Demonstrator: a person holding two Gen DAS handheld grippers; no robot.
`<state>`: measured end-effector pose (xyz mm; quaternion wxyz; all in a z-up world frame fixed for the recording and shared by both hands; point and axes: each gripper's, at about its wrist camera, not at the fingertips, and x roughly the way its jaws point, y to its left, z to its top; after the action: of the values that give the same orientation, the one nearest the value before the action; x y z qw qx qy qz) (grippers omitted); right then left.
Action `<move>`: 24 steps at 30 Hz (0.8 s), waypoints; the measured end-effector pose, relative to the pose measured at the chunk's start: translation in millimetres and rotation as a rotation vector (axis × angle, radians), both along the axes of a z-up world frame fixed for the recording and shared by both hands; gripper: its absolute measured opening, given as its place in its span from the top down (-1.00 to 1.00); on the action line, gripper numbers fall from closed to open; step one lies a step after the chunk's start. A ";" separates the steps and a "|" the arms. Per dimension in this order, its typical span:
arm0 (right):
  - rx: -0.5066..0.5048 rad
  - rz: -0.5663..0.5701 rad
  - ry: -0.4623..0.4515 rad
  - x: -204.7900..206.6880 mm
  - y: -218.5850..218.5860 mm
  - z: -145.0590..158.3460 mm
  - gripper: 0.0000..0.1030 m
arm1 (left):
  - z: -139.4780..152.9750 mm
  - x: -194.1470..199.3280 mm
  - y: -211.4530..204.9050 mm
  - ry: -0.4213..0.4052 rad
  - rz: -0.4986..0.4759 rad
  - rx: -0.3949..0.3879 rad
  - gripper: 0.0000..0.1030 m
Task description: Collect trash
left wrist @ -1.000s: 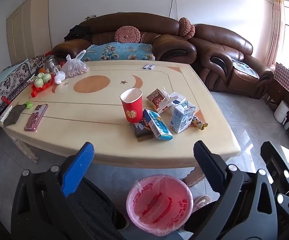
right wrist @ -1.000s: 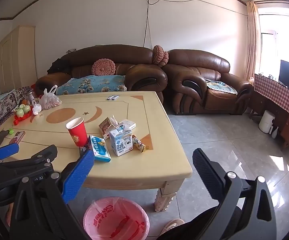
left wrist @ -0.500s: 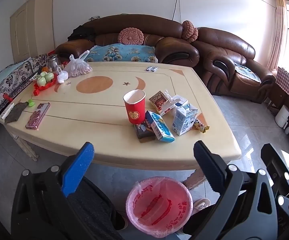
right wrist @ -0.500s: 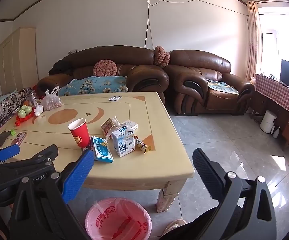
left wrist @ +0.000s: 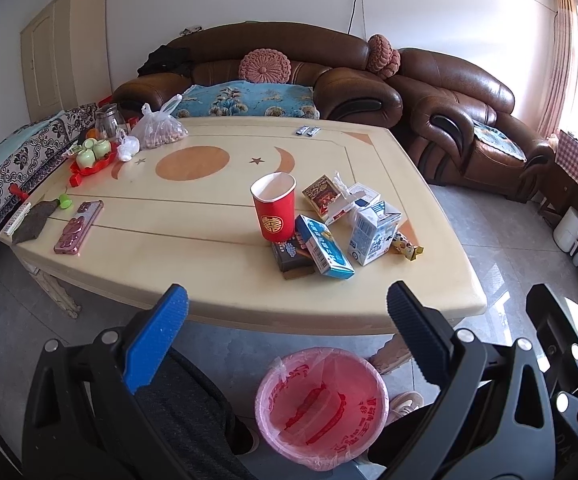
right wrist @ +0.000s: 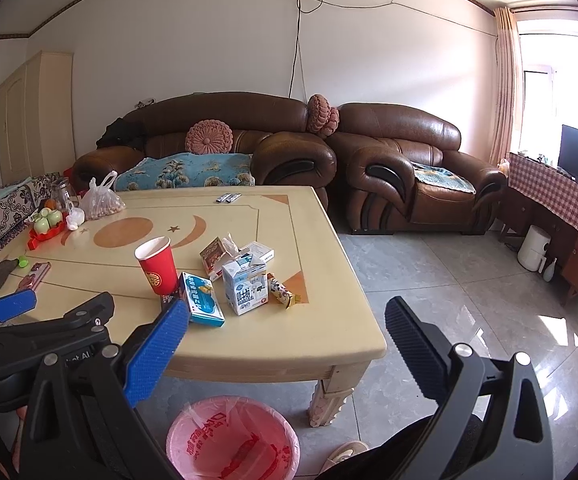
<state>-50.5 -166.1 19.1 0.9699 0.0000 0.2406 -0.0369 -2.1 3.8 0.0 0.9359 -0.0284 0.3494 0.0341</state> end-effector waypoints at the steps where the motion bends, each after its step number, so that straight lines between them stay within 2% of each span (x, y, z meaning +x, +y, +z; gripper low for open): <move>1: 0.000 0.000 -0.001 -0.4 0.5 -0.3 -0.87 | 0.3 0.4 0.3 0.001 0.000 0.000 -0.89; 24: 0.005 0.006 0.002 -1.2 2.2 -2.1 -0.87 | -0.6 -4.7 0.6 -0.002 0.013 0.010 -0.89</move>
<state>-51.7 -163.8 17.0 0.9698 0.0016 0.2415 -0.0336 -6.9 4.5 -0.5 0.9362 -0.0262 0.3481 0.0416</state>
